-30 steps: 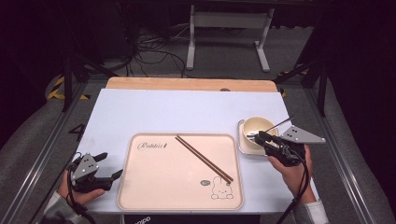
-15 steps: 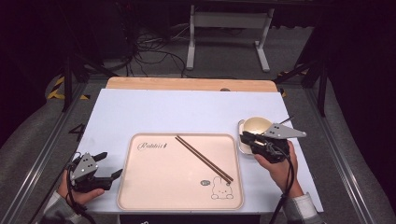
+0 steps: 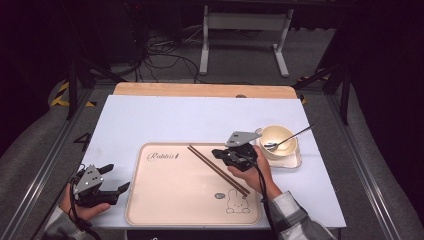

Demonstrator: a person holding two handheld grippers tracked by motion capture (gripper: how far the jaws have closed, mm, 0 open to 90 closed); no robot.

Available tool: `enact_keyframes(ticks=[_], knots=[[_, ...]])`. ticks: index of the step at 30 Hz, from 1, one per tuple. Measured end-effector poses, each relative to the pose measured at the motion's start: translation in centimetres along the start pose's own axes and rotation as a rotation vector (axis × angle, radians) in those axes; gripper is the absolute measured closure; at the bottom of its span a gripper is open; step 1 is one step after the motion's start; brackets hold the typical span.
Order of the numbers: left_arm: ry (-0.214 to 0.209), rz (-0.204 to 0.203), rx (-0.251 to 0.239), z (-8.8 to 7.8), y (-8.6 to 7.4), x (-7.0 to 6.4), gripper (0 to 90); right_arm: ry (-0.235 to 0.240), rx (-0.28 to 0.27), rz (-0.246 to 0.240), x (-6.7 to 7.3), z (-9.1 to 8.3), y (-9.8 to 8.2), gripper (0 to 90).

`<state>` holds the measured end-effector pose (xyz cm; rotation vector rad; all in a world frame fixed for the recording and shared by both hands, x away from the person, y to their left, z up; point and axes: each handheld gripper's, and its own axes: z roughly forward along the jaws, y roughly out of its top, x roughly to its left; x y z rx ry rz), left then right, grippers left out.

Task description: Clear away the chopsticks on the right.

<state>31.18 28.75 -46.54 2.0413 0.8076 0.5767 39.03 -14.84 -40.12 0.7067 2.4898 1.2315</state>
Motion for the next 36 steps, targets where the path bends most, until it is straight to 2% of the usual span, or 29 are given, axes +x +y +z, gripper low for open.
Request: enact_keyframes(ticks=[5, 8, 13, 19, 20, 24, 28, 30, 33, 36], knots=[[-0.003, -0.001, 0.004, 0.0, -0.1, -0.1, 17.5, 0.040, 0.072, -0.018, 0.2, 3.0, 0.5, 90.0], [-0.005, 0.000, 0.004, 0.0, -0.1, -0.1, 17.5, 0.040, 0.098, -0.029, 0.3, 4.0, 0.7, 90.0], [-0.002, -0.012, 0.006, -0.2, -0.3, 0.0, 17.6, 0.056, 0.160, -0.062, 0.5, 6.8, 1.5, 90.0], [-0.011, -0.001, 0.007, -0.3, -0.2, 0.0, 17.6, 0.071, 0.201, -0.075, 0.4, 9.6, 2.6, 90.0], [-0.013, -0.001, 0.006, -0.2, -0.2, -0.1, 17.6, 0.059, 0.210, -0.080, 0.3, 9.9, 2.7, 90.0], [-0.018, 0.006, 0.005, -0.2, -0.1, -0.2, 17.6, 0.034, 0.225, -0.077, -0.1, 10.3, 2.8, 89.9], [-0.020, 0.008, 0.003, -0.2, -0.1, -0.2, 17.6, 0.007, 0.240, -0.045, -1.0, 10.4, 2.4, 90.0], [-0.019, 0.008, 0.002, -0.2, -0.1, -0.2, 17.6, -0.014, 0.244, -0.029, -1.4, 10.1, 2.3, 90.0], [-0.019, 0.008, 0.006, -0.2, -0.1, -0.2, 17.6, -0.029, 0.249, 0.029, -2.1, 9.3, 1.7, 90.0], [-0.018, 0.012, 0.008, -0.1, 0.0, -0.3, 17.6, -0.045, 0.247, 0.055, -2.6, 8.5, 1.1, 89.2]])
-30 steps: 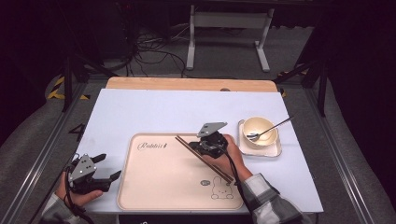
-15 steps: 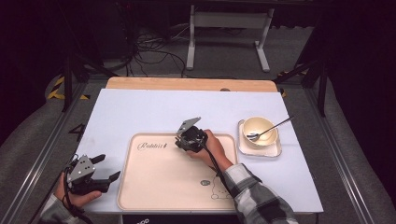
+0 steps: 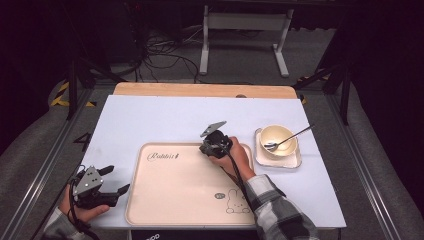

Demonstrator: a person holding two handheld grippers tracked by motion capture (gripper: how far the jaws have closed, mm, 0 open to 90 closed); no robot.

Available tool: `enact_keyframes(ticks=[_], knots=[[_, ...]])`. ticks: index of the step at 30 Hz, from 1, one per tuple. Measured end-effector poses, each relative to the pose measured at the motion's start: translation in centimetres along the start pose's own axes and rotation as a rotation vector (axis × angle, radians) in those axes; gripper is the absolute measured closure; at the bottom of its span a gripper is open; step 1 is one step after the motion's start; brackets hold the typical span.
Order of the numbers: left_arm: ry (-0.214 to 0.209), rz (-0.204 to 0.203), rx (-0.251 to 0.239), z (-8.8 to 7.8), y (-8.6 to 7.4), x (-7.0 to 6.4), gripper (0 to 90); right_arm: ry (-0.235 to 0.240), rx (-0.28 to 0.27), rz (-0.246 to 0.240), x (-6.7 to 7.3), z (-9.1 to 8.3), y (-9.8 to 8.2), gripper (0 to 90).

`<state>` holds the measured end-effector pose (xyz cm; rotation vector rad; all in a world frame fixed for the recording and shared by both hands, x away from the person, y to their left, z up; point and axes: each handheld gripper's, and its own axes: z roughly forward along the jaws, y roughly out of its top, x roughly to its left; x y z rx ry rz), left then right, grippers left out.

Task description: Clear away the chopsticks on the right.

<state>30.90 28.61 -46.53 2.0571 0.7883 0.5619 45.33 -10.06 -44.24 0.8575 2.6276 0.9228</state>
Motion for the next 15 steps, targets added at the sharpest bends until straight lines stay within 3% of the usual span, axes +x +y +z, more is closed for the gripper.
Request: enact_keyframes(ticks=[15], knots=[[-0.004, 0.010, 0.003, 0.1, 0.2, -0.1, 17.6, -0.093, 0.017, 0.059, -1.6, -2.4, -2.7, 87.8]])
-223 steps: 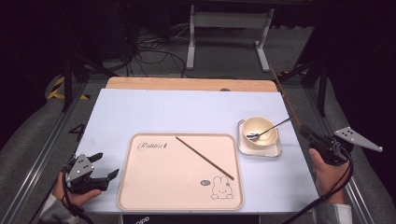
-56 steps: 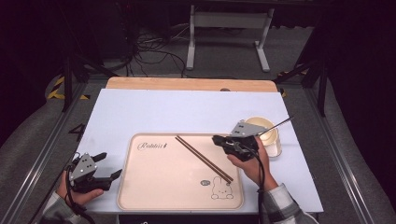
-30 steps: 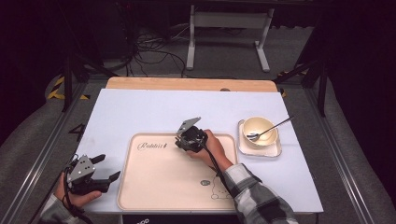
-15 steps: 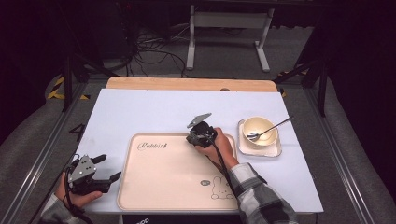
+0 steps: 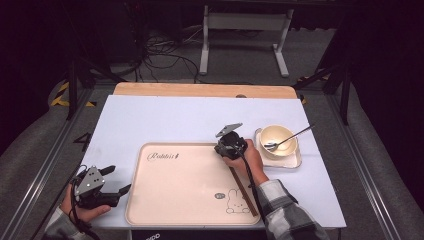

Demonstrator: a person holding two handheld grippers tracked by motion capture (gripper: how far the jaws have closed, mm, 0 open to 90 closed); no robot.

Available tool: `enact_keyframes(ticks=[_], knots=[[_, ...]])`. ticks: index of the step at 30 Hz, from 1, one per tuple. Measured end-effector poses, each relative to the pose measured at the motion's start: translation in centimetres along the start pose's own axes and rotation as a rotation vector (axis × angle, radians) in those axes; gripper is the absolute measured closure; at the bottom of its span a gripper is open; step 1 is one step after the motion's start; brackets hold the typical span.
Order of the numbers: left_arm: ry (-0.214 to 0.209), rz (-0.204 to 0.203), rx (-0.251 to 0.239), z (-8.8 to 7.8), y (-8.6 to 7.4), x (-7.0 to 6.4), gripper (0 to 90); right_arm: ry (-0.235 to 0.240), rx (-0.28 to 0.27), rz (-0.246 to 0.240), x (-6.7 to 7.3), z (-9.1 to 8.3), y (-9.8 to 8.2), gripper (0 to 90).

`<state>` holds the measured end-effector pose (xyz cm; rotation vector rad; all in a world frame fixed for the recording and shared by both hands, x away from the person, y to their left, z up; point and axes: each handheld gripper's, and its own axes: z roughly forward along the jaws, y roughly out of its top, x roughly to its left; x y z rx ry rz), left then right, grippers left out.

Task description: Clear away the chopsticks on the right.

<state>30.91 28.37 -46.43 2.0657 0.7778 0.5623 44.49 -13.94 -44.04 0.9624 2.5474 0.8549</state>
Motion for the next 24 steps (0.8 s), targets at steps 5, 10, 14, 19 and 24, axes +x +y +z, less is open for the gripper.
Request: enact_keyframes(ticks=[5, 10, 14, 19, 24], knots=[[-0.001, 0.000, -0.002, 0.0, 0.1, -0.1, 17.5, -0.053, -0.001, -0.012, -0.2, -0.7, -1.0, 87.8], [0.001, 0.005, -0.005, 0.0, 0.1, -0.1, 17.5, -0.092, 0.003, -0.025, -0.5, -1.6, -2.1, 88.2], [0.000, 0.002, -0.002, 0.0, 0.1, -0.1, 17.5, -0.114, 0.010, -0.033, -0.6, -2.2, -2.9, 88.3], [0.002, 0.004, -0.003, 0.0, 0.1, -0.1, 17.5, -0.153, 0.022, -0.038, -0.9, -3.0, -3.8, 88.3], [-0.001, 0.001, 0.001, 0.0, 0.2, -0.2, 17.5, -0.166, 0.020, -0.032, -1.4, -3.5, -4.4, 87.9]])
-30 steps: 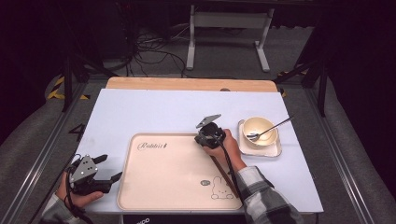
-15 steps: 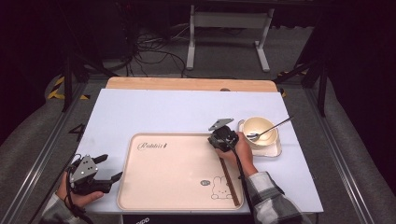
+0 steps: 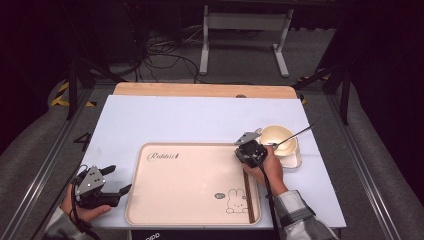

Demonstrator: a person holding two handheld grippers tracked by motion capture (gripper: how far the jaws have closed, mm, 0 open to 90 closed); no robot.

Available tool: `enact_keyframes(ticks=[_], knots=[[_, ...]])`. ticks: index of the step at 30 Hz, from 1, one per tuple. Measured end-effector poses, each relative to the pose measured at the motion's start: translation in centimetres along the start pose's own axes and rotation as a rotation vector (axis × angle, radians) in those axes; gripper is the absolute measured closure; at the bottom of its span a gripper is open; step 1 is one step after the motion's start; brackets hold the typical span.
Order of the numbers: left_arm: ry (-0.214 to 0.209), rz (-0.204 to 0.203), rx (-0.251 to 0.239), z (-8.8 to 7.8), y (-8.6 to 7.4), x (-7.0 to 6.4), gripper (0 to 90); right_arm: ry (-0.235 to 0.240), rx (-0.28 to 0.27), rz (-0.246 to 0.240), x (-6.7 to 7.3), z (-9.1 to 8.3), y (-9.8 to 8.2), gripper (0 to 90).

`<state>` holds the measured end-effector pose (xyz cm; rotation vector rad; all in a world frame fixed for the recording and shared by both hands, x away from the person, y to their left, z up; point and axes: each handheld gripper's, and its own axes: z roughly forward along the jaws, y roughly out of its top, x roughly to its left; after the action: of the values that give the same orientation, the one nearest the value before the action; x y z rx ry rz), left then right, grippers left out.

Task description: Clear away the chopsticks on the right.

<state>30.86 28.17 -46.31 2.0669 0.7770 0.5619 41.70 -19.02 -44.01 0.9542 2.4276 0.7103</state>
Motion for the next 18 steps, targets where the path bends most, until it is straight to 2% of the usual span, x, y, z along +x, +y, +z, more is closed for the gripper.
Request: enact_keyframes(ticks=[7, 10, 18], knots=[[0.002, 0.002, 0.000, 0.1, 0.0, 0.1, 17.4, 0.021, -0.023, 0.037, -0.5, -0.3, -0.7, 87.2], [0.002, -0.001, 0.000, 0.1, 0.0, 0.1, 17.4, 0.014, -0.030, 0.040, -0.6, -0.3, -0.8, 87.1], [0.008, -0.005, 0.002, 0.2, 0.0, 0.2, 17.4, 0.059, -0.074, 0.056, -0.8, -0.3, -1.4, 83.7]])
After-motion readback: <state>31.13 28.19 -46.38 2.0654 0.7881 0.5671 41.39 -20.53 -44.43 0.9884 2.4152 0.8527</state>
